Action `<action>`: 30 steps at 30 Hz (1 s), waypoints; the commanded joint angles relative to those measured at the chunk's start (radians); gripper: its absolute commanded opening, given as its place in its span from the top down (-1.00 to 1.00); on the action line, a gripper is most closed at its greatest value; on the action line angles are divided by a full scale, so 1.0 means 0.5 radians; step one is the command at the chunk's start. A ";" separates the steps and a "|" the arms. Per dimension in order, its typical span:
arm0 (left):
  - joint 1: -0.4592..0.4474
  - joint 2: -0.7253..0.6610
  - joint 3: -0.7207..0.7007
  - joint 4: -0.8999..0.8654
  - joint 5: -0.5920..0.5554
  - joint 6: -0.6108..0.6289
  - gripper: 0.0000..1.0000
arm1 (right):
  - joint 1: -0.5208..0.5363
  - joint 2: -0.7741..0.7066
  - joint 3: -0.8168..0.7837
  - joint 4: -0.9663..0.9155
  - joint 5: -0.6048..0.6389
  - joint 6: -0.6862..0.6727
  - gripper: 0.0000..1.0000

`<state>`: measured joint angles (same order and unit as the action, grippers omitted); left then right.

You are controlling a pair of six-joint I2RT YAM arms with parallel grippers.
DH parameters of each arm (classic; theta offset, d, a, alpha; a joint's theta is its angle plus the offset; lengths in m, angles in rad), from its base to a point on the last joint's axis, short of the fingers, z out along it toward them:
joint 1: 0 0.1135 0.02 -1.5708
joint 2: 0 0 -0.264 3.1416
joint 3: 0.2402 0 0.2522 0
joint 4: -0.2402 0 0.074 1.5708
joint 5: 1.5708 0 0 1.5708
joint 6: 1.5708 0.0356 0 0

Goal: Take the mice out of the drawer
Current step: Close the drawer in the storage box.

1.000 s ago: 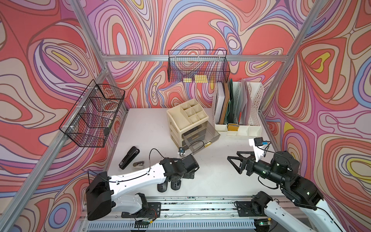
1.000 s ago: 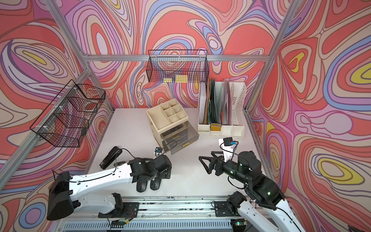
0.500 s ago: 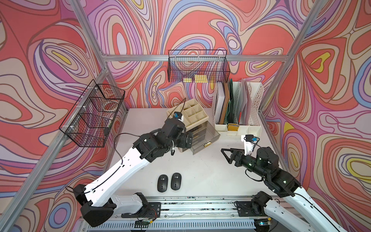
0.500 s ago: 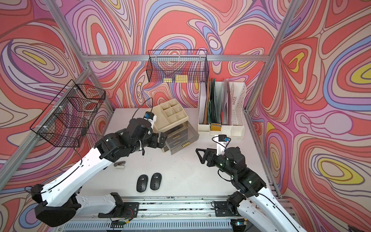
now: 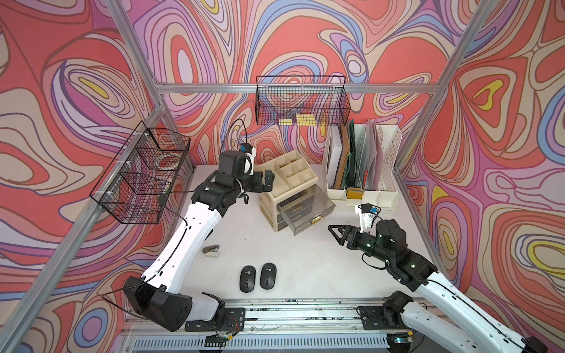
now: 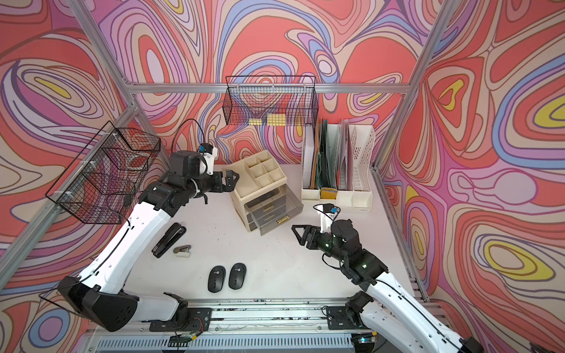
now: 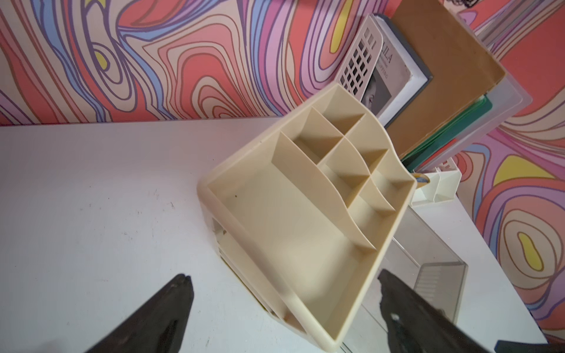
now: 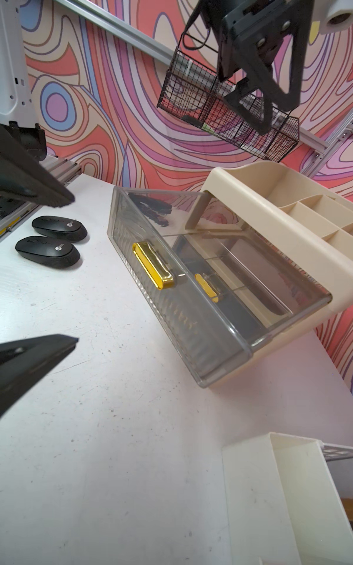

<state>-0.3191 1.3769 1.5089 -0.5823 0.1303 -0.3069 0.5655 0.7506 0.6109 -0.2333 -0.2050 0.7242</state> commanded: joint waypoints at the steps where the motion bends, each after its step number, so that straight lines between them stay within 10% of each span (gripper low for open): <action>1: 0.135 0.053 -0.080 0.259 0.268 -0.024 -0.99 | 0.004 0.051 0.011 0.055 -0.014 0.012 -0.30; 18: 0.327 0.567 0.118 0.473 0.882 0.064 -0.88 | 0.005 0.197 0.012 0.179 -0.028 0.027 0.49; 30: 0.347 0.538 0.091 0.383 0.859 0.084 -0.85 | 0.007 0.339 0.060 0.284 -0.034 0.053 0.90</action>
<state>-0.1497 1.6592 1.5620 -0.3756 0.5518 -0.2840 0.5655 0.9131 0.6086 -0.1261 -0.2253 0.7483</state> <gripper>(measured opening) 0.926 0.070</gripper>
